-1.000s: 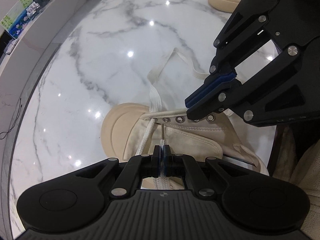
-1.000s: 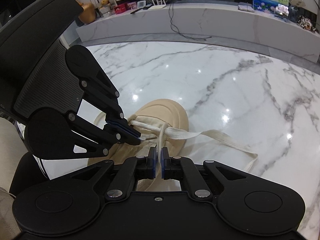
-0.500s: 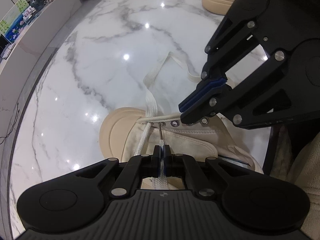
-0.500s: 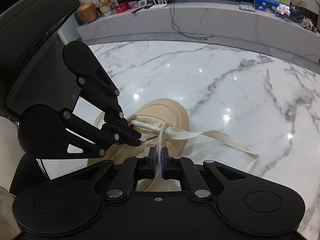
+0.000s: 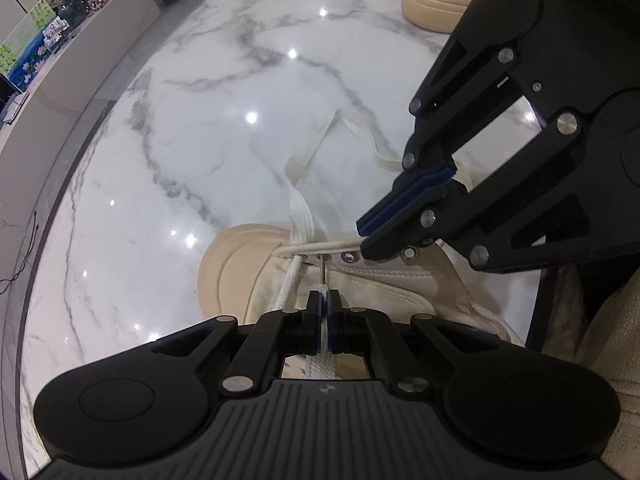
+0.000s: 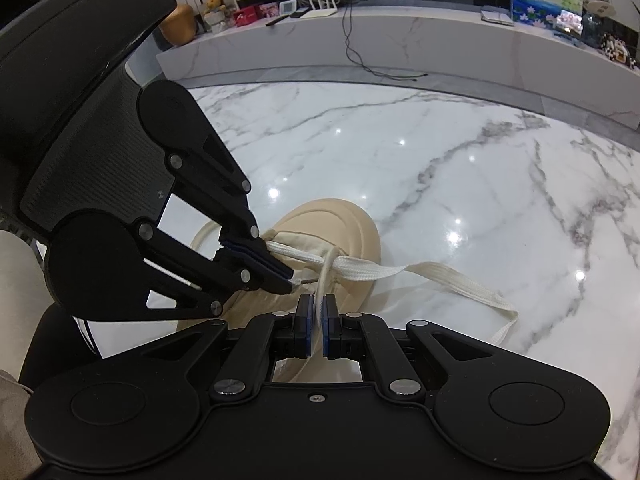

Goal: Lace up shoes with both hands

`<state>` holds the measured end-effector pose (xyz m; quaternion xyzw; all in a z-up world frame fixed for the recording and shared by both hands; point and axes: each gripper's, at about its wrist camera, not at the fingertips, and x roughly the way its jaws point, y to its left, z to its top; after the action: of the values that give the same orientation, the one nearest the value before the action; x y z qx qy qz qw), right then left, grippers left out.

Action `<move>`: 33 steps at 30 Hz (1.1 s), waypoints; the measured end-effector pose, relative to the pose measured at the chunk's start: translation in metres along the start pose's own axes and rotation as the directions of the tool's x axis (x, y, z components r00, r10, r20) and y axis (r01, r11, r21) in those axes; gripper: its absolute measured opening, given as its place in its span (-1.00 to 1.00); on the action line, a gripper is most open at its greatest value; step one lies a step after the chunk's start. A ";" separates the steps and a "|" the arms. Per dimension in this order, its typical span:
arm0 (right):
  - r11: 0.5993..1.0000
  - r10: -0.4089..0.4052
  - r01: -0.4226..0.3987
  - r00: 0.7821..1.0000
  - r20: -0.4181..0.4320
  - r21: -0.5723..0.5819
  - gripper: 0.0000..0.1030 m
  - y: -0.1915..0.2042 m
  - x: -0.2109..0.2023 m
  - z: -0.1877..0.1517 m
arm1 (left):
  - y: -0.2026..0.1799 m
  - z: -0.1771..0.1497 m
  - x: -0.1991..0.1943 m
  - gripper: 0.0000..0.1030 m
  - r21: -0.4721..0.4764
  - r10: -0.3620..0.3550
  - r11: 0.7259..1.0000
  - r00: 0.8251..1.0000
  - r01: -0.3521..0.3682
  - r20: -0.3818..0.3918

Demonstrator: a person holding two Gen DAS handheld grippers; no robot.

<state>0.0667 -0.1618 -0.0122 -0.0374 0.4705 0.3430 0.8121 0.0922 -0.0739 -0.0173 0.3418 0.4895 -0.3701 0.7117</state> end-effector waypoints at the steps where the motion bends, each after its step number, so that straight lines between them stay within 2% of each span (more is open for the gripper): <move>1: 1.000 0.001 -0.001 1.000 0.000 -0.004 -0.93 0.000 0.000 0.000 | 0.000 0.001 0.000 -0.97 -0.001 0.002 1.000 1.000 -0.002 0.003; 8: 0.999 0.046 -0.046 0.999 0.011 -0.001 -0.91 -0.005 -0.015 -0.004 | 0.000 0.007 -0.003 -0.97 -0.017 0.009 1.000 0.999 -0.008 0.053; 11: 0.999 0.027 -0.027 1.000 0.015 -0.017 -0.91 -0.009 -0.025 -0.007 | 0.000 0.008 -0.003 -0.97 -0.016 0.011 1.000 0.998 -0.010 0.059; 14: 0.996 -0.017 0.015 1.000 -0.019 -0.086 -0.91 -0.012 -0.027 -0.012 | 0.000 0.008 -0.004 -0.97 -0.021 0.016 1.000 0.998 -0.015 0.066; 17: 0.980 -0.051 0.033 0.995 -0.088 -0.197 -0.76 -0.014 -0.023 -0.022 | 0.000 0.008 -0.005 -0.97 -0.035 0.020 0.999 0.997 -0.017 0.074; 19: 0.962 -0.054 0.013 0.988 -0.143 -0.273 -0.59 -0.015 -0.017 -0.031 | 0.001 0.008 -0.005 -0.97 -0.057 0.023 0.998 0.997 -0.019 0.078; 20: 0.956 -0.052 0.003 0.985 -0.162 -0.293 -0.44 -0.015 -0.014 -0.035 | 0.001 0.007 -0.004 -0.97 -0.067 0.027 0.998 0.997 -0.021 0.079; 21: 0.953 -0.049 -0.007 0.983 -0.177 -0.302 -0.40 -0.016 -0.012 -0.038 | 0.001 0.007 -0.004 -0.97 -0.076 0.031 0.997 0.996 -0.025 0.080; 26: 0.925 -0.030 -0.069 0.967 -0.254 -0.373 -0.41 -0.010 0.011 -0.052 | 0.001 0.006 -0.004 -0.97 -0.094 0.042 0.995 0.996 -0.034 0.085; 29: 0.928 -0.034 -0.067 0.965 -0.261 -0.367 -0.42 -0.011 0.014 -0.052 | 0.000 0.005 -0.005 -0.97 -0.105 0.048 0.994 0.995 -0.039 0.088; 31: 0.931 -0.036 -0.063 0.964 -0.264 -0.359 -0.52 -0.012 0.016 -0.051 | 0.000 0.004 -0.005 -0.97 -0.109 0.050 0.993 0.995 -0.040 0.092; 33: 0.935 -0.039 -0.060 0.963 -0.267 -0.350 -0.85 -0.013 0.017 -0.051 | 0.000 0.004 -0.005 -0.97 -0.110 0.052 0.993 0.994 -0.041 0.095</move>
<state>0.0421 -0.1820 -0.0568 -0.2272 0.5070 0.4184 0.7185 0.0927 -0.0762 -0.0114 0.2955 0.4654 -0.3427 0.7607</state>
